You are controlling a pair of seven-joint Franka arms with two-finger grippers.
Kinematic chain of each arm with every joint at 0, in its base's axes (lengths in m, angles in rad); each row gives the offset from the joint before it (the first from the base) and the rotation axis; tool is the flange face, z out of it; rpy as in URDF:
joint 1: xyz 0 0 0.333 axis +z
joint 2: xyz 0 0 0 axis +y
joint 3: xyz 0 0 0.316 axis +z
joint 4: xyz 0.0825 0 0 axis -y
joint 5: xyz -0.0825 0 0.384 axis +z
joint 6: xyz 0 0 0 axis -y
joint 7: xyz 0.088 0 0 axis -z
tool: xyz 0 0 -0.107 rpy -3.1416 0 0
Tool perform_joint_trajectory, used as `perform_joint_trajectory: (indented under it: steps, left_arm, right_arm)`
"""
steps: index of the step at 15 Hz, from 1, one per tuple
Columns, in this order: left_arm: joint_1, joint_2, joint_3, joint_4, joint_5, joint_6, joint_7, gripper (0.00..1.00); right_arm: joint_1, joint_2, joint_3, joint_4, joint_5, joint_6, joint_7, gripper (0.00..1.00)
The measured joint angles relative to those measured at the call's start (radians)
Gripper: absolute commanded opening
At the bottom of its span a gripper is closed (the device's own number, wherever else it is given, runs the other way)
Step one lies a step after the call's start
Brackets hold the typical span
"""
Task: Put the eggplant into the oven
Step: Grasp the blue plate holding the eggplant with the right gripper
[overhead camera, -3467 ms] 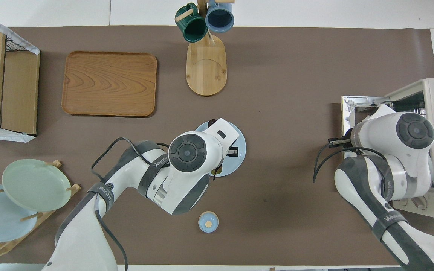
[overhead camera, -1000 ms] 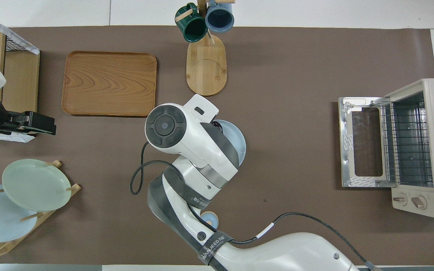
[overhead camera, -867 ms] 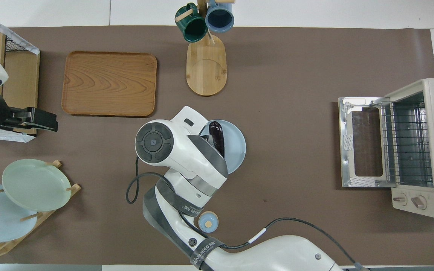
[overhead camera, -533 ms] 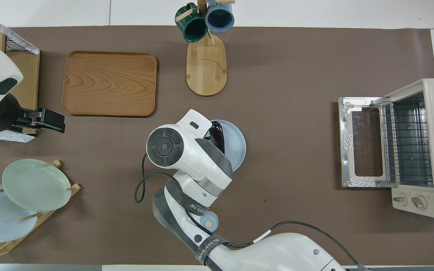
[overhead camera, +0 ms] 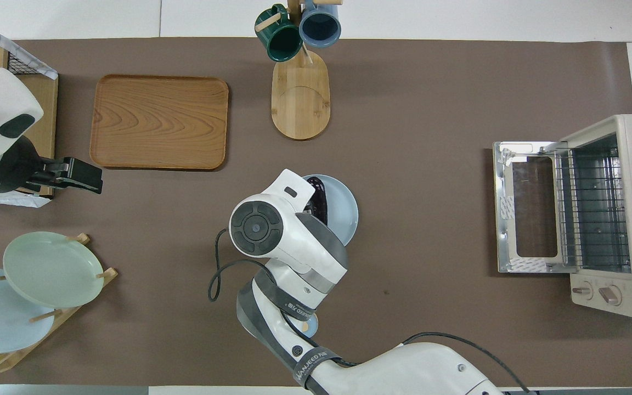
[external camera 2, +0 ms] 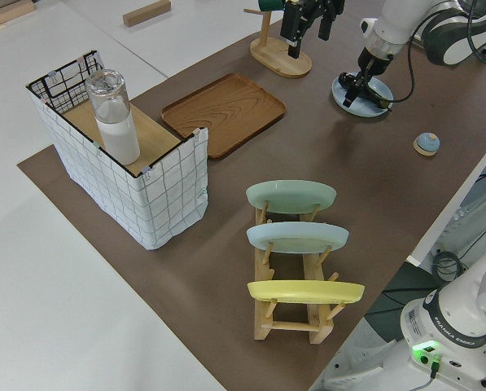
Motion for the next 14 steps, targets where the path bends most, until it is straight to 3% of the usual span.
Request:
perform_joint_trajectory:
  steps: [4, 6, 11, 12, 13, 14]
  left_arm:
    - [0.0, 0.0, 0.003, 0.0, -0.001, 0.0, 0.0, 1.0]
    - [0.0, 0.0, 0.004, 0.0, -0.002, 0.0, 0.0, 1.0]
    - [0.0, 0.0, 0.006, 0.0, -0.017, 0.0, -0.004, 1.0]
    - [0.0, 0.0, 0.006, 0.0, -0.018, 0.0, -0.004, 1.0]
    - [0.0, 0.0, 0.006, 0.0, -0.018, 0.0, -0.004, 1.0]
    - [0.0, 0.0, 0.007, 0.0, -0.018, 0.0, -0.004, 1.0]
  right_arm:
    - [0.0, -0.009, 0.0, -0.048, 0.0, 0.045, 0.0, 0.58]
    - [0.0, -0.013, 0.0, -0.053, 0.0, 0.046, 0.0, 0.5]
    - [0.001, -0.015, 0.0, -0.074, 0.0, 0.074, 0.0, 0.47]
    - [0.001, -0.015, 0.0, -0.078, 0.0, 0.079, 0.0, 0.38]
    - [0.002, -0.015, 0.0, -0.081, 0.0, 0.081, 0.0, 0.17]
    - [0.002, -0.016, 0.001, -0.083, 0.0, 0.083, 0.0, 0.06]
